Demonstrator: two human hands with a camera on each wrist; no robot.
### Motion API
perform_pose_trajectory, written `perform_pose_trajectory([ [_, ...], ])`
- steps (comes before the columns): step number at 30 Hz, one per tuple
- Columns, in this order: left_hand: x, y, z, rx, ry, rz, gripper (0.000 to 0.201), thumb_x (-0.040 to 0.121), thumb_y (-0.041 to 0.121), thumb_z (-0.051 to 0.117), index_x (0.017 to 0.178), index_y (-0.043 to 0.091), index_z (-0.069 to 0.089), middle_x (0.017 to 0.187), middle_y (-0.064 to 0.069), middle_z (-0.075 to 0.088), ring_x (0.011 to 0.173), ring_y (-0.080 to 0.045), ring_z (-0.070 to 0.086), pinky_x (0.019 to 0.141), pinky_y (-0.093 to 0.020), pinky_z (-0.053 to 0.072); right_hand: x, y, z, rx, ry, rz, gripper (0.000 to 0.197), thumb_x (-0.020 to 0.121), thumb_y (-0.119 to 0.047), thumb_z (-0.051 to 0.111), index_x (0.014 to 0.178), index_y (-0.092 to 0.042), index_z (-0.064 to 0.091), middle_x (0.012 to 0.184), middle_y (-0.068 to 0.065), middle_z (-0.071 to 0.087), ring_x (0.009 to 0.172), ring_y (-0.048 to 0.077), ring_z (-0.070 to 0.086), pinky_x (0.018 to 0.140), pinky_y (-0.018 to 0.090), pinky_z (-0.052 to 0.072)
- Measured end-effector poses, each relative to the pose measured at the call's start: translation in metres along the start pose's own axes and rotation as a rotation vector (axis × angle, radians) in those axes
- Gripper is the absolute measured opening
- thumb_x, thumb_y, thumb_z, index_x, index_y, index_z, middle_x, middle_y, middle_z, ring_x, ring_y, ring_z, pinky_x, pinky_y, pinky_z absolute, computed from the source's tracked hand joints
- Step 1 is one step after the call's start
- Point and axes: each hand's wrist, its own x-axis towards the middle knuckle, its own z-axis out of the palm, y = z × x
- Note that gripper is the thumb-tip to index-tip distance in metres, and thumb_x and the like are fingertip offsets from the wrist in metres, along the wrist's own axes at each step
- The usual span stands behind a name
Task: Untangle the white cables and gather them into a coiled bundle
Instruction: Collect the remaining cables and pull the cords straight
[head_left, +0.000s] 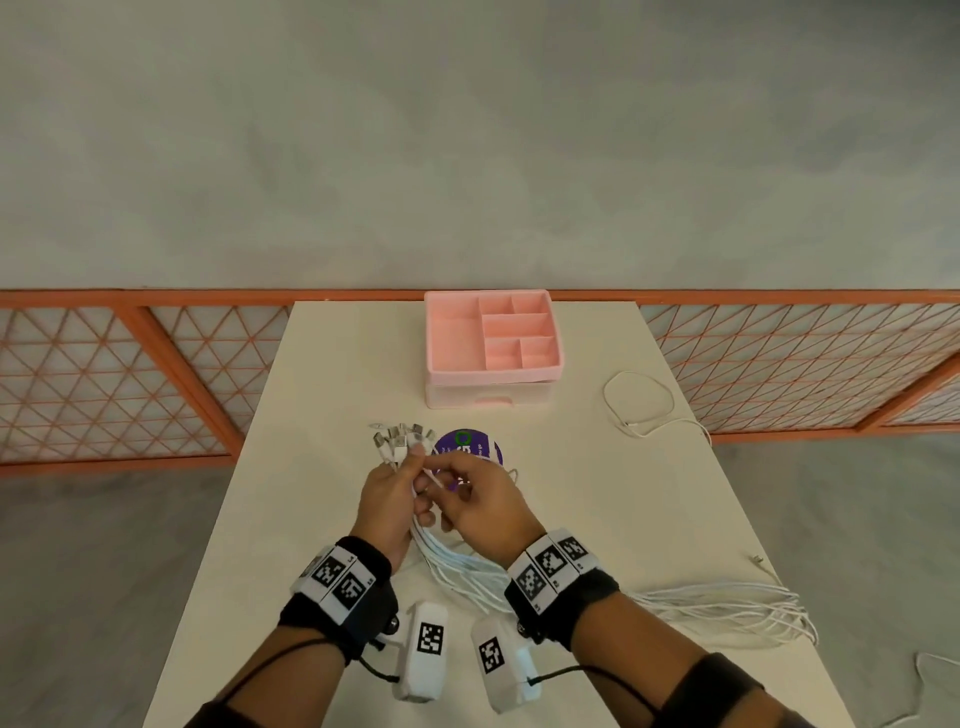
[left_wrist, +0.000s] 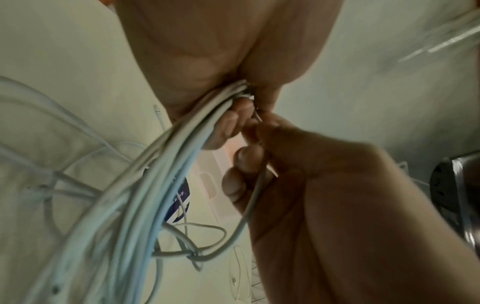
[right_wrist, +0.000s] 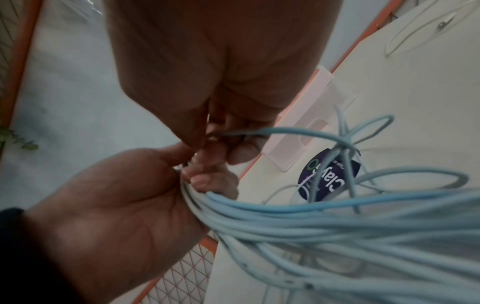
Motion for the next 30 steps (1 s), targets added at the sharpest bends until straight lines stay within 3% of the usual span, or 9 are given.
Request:
perform_pose_trajectory([
  [5, 0.017, 0.010, -0.012, -0.232, 0.148, -0.018, 0.034, 0.102, 0.032, 0.053, 0.074, 0.013, 0.053, 0.061, 0.000, 0.042, 0.050, -0.012, 0.043, 0.042, -0.023, 0.034, -0.010, 0.042, -0.022, -0.289, -0.020, -0.001, 0.016, 0.090, -0.008, 0.055, 0.096, -0.023, 0.056, 0.074, -0.009, 0.060, 0.065, 0.013, 0.060, 0.070, 0.039, 0.055],
  [9, 0.014, 0.016, -0.006, -0.335, 0.147, 0.005, 0.031, 0.101, 0.037, 0.054, 0.080, 0.014, 0.057, 0.068, 0.000, 0.058, 0.073, -0.018, 0.063, 0.064, -0.035, 0.050, -0.008, 0.066, -0.061, -0.570, 0.038, 0.063, 0.009, 0.088, -0.011, 0.051, 0.090, -0.017, 0.057, 0.083, 0.005, 0.069, 0.073, 0.023, 0.062, 0.069, 0.034, 0.050],
  [12, 0.014, 0.028, -0.004, -0.505, 0.062, 0.011, 0.035, 0.103, 0.041, 0.048, 0.077, 0.017, 0.053, 0.062, 0.002, 0.053, 0.058, -0.015, 0.060, 0.076, -0.044, 0.057, -0.018, 0.092, -0.104, -0.659, 0.120, 0.249, 0.009, 0.091, -0.015, 0.051, 0.087, -0.022, 0.056, 0.081, 0.005, 0.068, 0.075, 0.025, 0.063, 0.068, 0.032, 0.050],
  [14, 0.014, 0.038, -0.004, -0.503, 0.011, 0.018, 0.038, 0.103, 0.043, 0.046, 0.073, 0.020, 0.048, 0.055, 0.006, 0.039, 0.043, -0.010, 0.040, 0.059, -0.033, 0.056, -0.030, 0.107, -0.131, -0.679, 0.149, 0.336, 0.013, 0.094, -0.023, 0.055, 0.081, -0.024, 0.055, 0.074, -0.001, 0.064, 0.074, 0.022, 0.062, 0.065, 0.027, 0.045],
  [16, 0.013, 0.041, -0.001, -0.428, -0.030, 0.032, 0.038, 0.103, 0.044, 0.047, 0.073, 0.020, 0.047, 0.053, 0.008, 0.032, 0.039, -0.007, 0.029, 0.043, -0.022, 0.040, -0.036, 0.111, -0.146, -0.724, 0.160, 0.362, 0.016, 0.093, -0.024, 0.059, 0.077, -0.025, 0.053, 0.074, -0.003, 0.061, 0.074, 0.021, 0.061, 0.065, 0.026, 0.041],
  [21, 0.009, 0.036, 0.010, -0.324, -0.125, -0.037, 0.038, 0.103, 0.040, 0.046, 0.072, 0.018, 0.046, 0.050, 0.008, 0.030, 0.036, -0.005, 0.025, 0.035, -0.018, 0.024, -0.033, 0.103, -0.162, -0.858, 0.370, 0.454, 0.009, 0.087, -0.028, 0.056, 0.081, -0.022, 0.053, 0.069, 0.000, 0.060, 0.066, 0.023, 0.056, 0.054, 0.029, 0.039],
  [25, 0.009, 0.034, 0.011, -0.204, -0.139, -0.053, 0.034, 0.102, 0.037, 0.049, 0.076, 0.016, 0.047, 0.051, 0.007, 0.030, 0.036, -0.005, 0.024, 0.036, -0.018, 0.022, -0.022, 0.089, -0.163, -0.254, 0.514, 0.392, 0.018, 0.096, -0.020, 0.049, 0.097, -0.013, 0.066, 0.068, 0.008, 0.072, 0.063, 0.023, 0.066, 0.063, 0.033, 0.053],
  [28, 0.009, 0.032, 0.006, -0.134, -0.110, -0.069, 0.033, 0.102, 0.037, 0.051, 0.076, 0.016, 0.048, 0.051, 0.007, 0.030, 0.036, -0.006, 0.024, 0.036, -0.018, 0.021, -0.010, 0.066, -0.163, 0.195, 0.648, 0.243, 0.027, 0.091, 0.009, 0.047, 0.105, -0.006, 0.065, 0.100, 0.015, 0.071, 0.079, 0.026, 0.068, 0.070, 0.037, 0.054],
  [30, 0.010, 0.029, 0.001, -0.114, -0.091, -0.107, 0.033, 0.101, 0.037, 0.052, 0.075, 0.017, 0.048, 0.051, 0.007, 0.030, 0.036, -0.006, 0.024, 0.036, -0.017, 0.019, -0.002, 0.046, -0.168, 0.410, 0.693, 0.164, 0.036, 0.087, 0.015, 0.042, 0.102, -0.006, 0.067, 0.106, 0.016, 0.069, 0.086, 0.029, 0.067, 0.076, 0.040, 0.054],
])
